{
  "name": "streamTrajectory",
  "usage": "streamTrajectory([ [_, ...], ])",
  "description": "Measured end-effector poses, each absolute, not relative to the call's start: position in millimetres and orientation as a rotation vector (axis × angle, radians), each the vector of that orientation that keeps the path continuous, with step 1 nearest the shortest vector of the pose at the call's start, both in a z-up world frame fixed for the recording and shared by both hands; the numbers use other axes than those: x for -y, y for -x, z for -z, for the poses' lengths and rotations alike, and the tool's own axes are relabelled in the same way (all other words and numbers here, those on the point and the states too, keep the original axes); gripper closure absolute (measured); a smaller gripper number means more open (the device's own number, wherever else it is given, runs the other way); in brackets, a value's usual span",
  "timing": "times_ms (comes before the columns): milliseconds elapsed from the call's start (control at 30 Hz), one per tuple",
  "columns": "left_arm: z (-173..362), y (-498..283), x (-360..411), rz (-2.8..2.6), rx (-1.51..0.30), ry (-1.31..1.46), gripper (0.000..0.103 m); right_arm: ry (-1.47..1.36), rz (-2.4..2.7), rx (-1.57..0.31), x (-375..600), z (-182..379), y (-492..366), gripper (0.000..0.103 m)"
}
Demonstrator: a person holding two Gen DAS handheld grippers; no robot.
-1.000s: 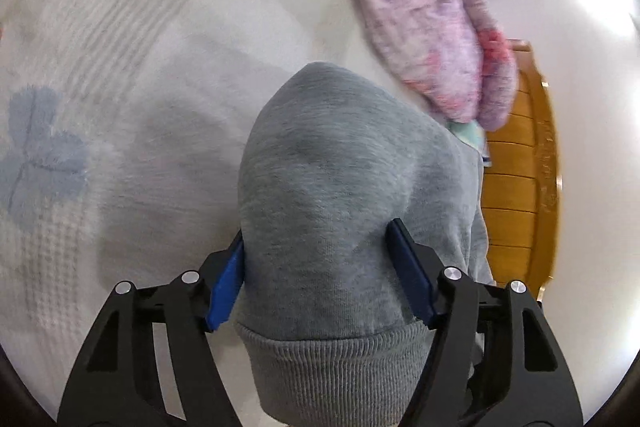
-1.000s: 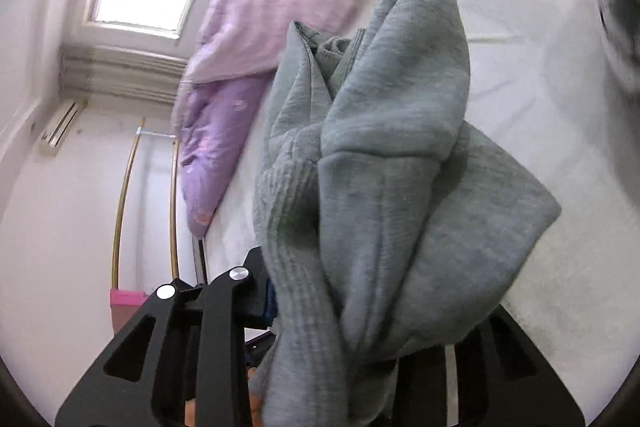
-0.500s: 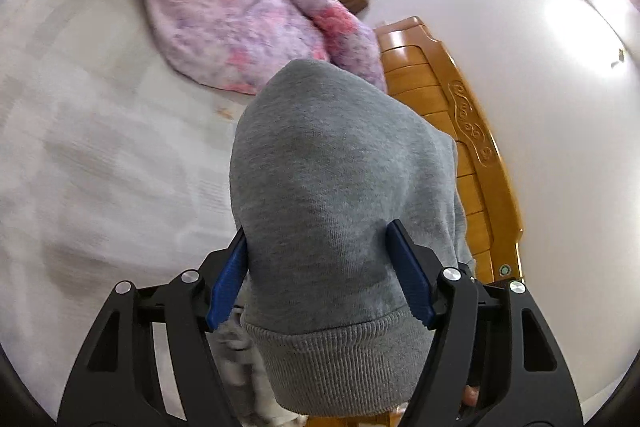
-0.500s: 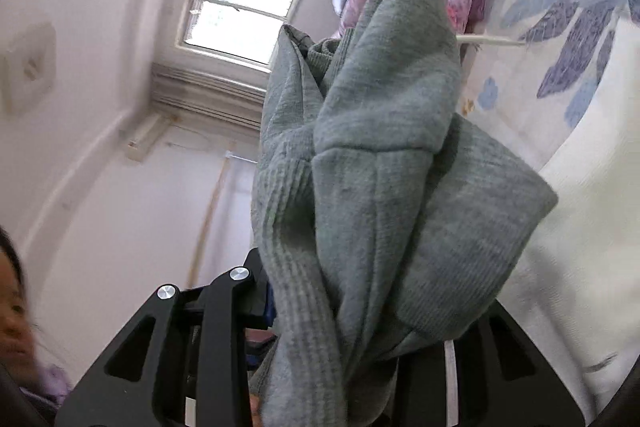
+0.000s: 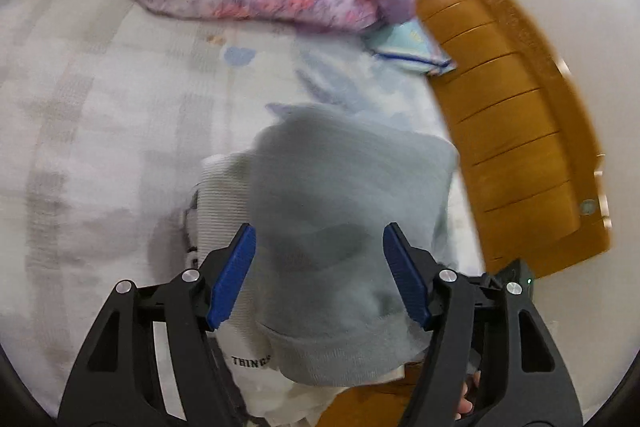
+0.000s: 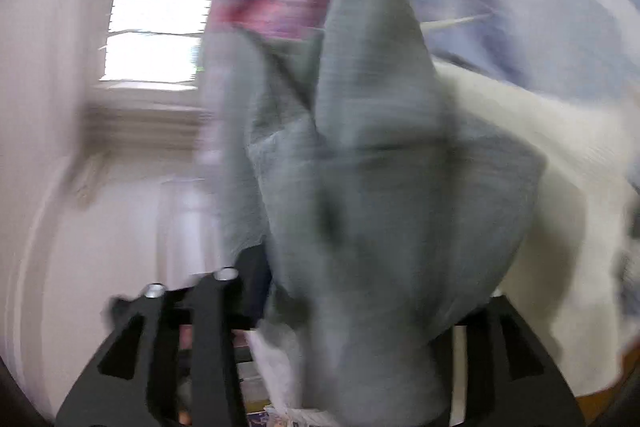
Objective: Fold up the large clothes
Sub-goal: 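Carry the hoodie with both grippers onto the stack of folded clothes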
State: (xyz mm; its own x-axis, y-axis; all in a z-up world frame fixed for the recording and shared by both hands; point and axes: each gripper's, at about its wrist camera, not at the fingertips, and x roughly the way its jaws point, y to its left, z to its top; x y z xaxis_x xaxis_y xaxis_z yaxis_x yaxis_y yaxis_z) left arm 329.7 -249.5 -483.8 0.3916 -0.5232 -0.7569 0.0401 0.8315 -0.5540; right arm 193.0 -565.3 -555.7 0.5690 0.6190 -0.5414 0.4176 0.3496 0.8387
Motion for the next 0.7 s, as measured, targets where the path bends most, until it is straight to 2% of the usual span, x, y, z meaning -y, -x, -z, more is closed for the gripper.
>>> streamTrajectory([
  [100, 487.7, -338.6, 251.9, 0.361, -1.144, 0.473, 0.036, -1.27, -0.142, -1.042, 575.2, 553.8, -179.5, 0.045],
  [267, 453.3, -339.0, 260.9, 0.388, -1.101, 0.411, 0.037, -1.169, -0.164, -1.149, 574.8, 524.4, -196.6, 0.045],
  [300, 445.0, -339.4, 266.5, 0.413, -1.105, 0.389, 0.036, -1.132, -0.14, -1.173, 574.2, 518.2, -202.1, 0.044],
  [333, 437.7, -335.7, 272.5, 0.43, -1.111, 0.368, 0.036, -1.085, -0.097, -1.185, 577.5, 509.8, -198.6, 0.035],
  [367, 432.8, -335.0, 278.7, 0.445, -1.111, 0.347, 0.036, -1.058, -0.079, -1.186, 576.9, 501.0, -211.8, 0.033],
  [467, 425.5, -337.4, 304.3, 0.518, -1.128, 0.281, 0.036, -0.929, -0.054, -1.187, 580.9, 476.0, -202.8, 0.032],
  [500, 426.5, -339.1, 312.5, 0.528, -1.142, 0.259, 0.036, -0.828, -0.059, -1.182, 574.7, 461.5, -203.0, 0.036],
  [533, 428.9, -341.5, 319.1, 0.53, -1.153, 0.245, 0.036, -0.743, -0.055, -1.176, 569.0, 455.8, -203.8, 0.045],
  [600, 438.7, -350.3, 335.4, 0.539, -1.2, 0.185, 0.036, -0.561, -0.132, -1.182, 542.1, 443.5, -210.6, 0.056],
  [700, 458.9, -364.4, 348.7, 0.532, -1.235, 0.111, 0.036, -0.445, -0.247, -1.199, 499.8, 442.1, -221.5, 0.058],
])
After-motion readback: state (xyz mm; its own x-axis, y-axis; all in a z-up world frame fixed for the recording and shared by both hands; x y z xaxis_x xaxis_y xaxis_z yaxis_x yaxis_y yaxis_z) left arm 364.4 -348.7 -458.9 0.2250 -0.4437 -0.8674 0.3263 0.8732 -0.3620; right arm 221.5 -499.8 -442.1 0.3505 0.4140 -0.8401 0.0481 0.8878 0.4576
